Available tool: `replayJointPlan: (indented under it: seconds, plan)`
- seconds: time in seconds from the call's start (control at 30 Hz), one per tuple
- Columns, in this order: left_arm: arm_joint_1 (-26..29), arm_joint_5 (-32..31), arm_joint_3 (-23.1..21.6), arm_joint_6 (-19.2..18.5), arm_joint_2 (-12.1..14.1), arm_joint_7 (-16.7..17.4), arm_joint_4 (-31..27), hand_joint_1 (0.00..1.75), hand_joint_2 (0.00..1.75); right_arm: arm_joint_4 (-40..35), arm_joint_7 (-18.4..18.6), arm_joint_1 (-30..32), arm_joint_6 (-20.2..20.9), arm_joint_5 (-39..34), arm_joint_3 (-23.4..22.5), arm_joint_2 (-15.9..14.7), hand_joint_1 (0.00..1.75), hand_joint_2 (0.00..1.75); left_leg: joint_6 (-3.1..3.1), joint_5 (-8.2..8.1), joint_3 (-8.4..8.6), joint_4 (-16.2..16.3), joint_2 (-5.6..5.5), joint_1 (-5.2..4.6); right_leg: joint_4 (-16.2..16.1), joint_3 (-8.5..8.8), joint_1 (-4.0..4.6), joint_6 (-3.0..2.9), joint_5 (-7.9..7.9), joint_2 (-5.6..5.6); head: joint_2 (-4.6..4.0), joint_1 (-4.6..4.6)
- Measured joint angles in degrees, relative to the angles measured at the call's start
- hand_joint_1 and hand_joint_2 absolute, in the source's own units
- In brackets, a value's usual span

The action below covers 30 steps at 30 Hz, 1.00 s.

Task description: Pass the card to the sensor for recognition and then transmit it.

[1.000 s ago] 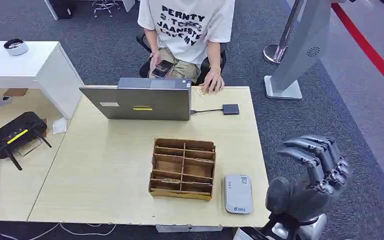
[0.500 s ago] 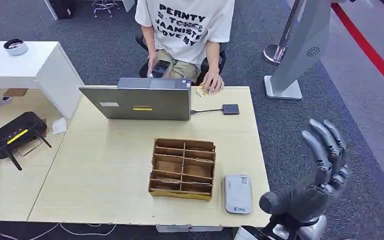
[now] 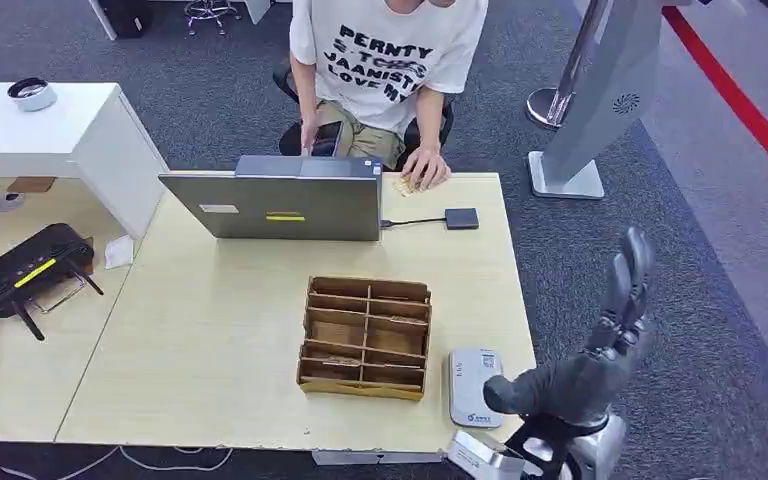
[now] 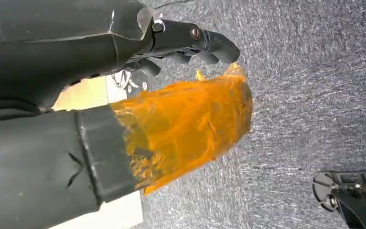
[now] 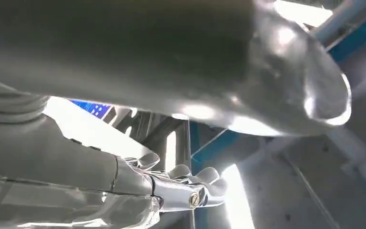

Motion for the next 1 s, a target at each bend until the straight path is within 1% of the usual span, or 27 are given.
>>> replayJointPlan:
  seconds: [0.07, 0.1, 0.13, 0.17, 0.2, 0.27, 0.4, 0.53, 0.7, 0.87, 0.93, 1.0]
  plan:
    - [0.0, -0.1, -0.1, -0.1, 0.0, -0.4, 0.0, 0.00, 0.00, 2.0, 1.4, -1.2, 0.0, 1.6, -0.5, 0.0, 0.00, 0.00, 0.00, 0.00, 0.02, 0.0, 0.00, 0.00, 0.0, 0.00, 0.00, 0.00, 0.00, 0.00, 0.00, 0.00]
    - [-0.1, 2.1, 0.1, 0.4, -0.1, -1.1, 0.0, 0.00, 0.00, 2.9, 1.9, -1.7, 0.0, 2.1, -0.9, 0.0, 0.00, 0.00, 0.00, 0.00, 0.02, 0.0, 0.00, 0.00, 0.0, 0.00, 0.00, 0.00, 0.00, 0.00, 0.00, 0.00]
    - [-0.2, 6.8, 1.8, 1.3, -0.4, -2.5, 0.0, 0.00, 0.00, 3.3, 2.4, -2.0, 0.0, 2.6, -1.5, 0.0, 0.00, 0.00, 0.01, 0.01, 0.01, 0.0, -0.02, -0.01, 0.0, 0.02, -0.01, 0.00, 0.00, -0.03, 0.00, 0.00]
    - [-0.5, 13.9, 4.1, 2.2, -0.7, -3.7, 0.0, 0.00, 0.00, 3.5, 2.7, -2.4, 0.0, 2.8, -2.2, 0.0, 0.00, 0.00, 0.02, 0.02, 0.00, 0.0, -0.04, -0.01, 0.0, 0.02, -0.01, 0.00, 0.00, -0.05, 0.00, 0.02]
    - [-0.7, 22.6, 7.7, 2.7, -0.9, -4.5, 0.0, 0.00, 0.00, 3.8, 2.7, -2.9, 0.0, 2.8, -2.8, 0.0, 0.00, 0.00, 0.02, 0.01, 0.02, 0.0, -0.01, -0.01, 0.0, 0.02, -0.01, 0.00, 0.00, -0.02, 0.00, 0.00]
    - [-0.9, 31.0, 12.0, 2.9, -1.4, -5.4, 0.0, 0.00, 0.00, 4.2, 2.1, -3.1, 0.0, 2.2, -4.1, 0.0, 0.00, 0.00, 0.03, 0.01, 0.02, 0.0, -0.01, -0.01, 0.0, 0.01, -0.01, 0.00, 0.00, -0.01, 0.00, 0.02]
    - [-0.9, 29.8, 16.0, 2.9, -1.8, -5.6, 0.0, 0.00, 0.00, 4.3, 2.0, -3.2, 0.0, 2.0, -5.7, 0.1, 0.00, 0.00, 0.01, -0.01, 0.00, 0.0, -0.02, -0.01, 0.0, -0.01, -0.01, 0.01, 0.00, -0.02, 0.00, 0.02]
    - [-1.1, 29.6, 17.7, 2.8, -1.9, -5.6, 0.0, 0.00, 0.00, 3.2, 2.0, -3.1, 0.0, 1.0, -7.0, 0.3, 0.00, 0.00, 0.01, -0.01, 0.01, 0.0, -0.01, -0.01, 0.0, -0.02, 0.00, 0.01, -0.01, -0.01, 0.00, 0.00]
    - [-1.1, 29.6, 18.2, 2.8, -1.9, -5.6, 0.0, 0.00, 0.00, 0.9, 1.7, -3.0, 0.0, -1.0, -8.2, 0.3, 0.00, 0.00, 0.00, -0.01, 0.02, 0.0, -0.01, -0.01, 0.0, -0.02, 0.00, 0.00, 0.00, -0.01, 0.00, -0.02]
    - [-1.1, 30.4, 18.2, 3.1, -1.9, -5.7, 0.0, 0.00, 0.00, -0.8, 1.7, -2.3, 0.0, -7.1, -8.7, 0.4, 0.00, 0.00, 0.00, -0.01, 0.02, 0.0, 0.00, -0.01, 0.0, -0.01, 0.00, 0.00, 0.00, 0.00, 0.00, 0.00]
    - [-1.1, 31.1, 18.3, 3.4, -2.1, -5.6, 0.0, 0.00, 0.00, -0.7, 3.2, -1.2, 0.0, -12.7, -7.4, 0.5, 0.00, 0.00, 0.01, -0.01, -0.01, 0.0, -0.02, 0.00, 0.0, 0.01, 0.00, 0.01, -0.01, -0.02, 0.00, 0.00]
    - [-1.1, 32.8, 18.3, 3.9, -2.4, -5.7, 0.0, 0.00, 0.00, 0.2, 9.2, -0.5, 0.9, -23.6, -3.3, -0.2, 0.00, 0.00, -0.03, -0.04, -0.01, 0.0, 0.02, 0.00, 0.0, 0.00, 0.00, 0.00, -0.01, 0.02, 0.00, 0.00]
